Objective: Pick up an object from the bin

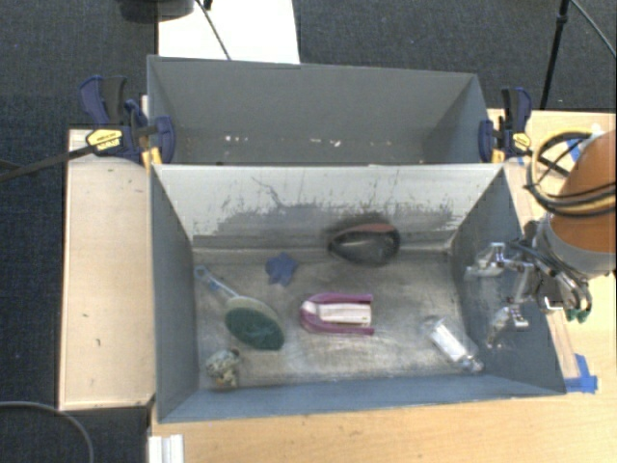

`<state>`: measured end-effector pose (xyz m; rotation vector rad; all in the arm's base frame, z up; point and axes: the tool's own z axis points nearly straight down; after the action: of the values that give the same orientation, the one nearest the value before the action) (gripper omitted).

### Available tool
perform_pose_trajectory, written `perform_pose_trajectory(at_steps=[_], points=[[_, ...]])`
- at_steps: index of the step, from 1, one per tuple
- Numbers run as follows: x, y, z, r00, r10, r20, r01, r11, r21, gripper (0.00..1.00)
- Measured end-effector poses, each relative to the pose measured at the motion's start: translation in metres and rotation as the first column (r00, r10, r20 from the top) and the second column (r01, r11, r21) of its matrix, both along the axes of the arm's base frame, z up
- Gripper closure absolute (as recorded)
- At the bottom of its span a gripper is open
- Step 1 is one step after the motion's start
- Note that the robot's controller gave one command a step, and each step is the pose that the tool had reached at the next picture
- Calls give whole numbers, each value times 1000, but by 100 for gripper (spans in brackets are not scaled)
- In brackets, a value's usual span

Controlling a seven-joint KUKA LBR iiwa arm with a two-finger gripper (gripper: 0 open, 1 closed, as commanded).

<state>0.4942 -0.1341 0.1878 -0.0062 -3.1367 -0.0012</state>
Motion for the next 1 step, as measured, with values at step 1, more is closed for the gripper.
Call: perform_pose_trajectory(at_steps=[1], points=[[94,40,-70,976,220,9,-220,976,0,0]])
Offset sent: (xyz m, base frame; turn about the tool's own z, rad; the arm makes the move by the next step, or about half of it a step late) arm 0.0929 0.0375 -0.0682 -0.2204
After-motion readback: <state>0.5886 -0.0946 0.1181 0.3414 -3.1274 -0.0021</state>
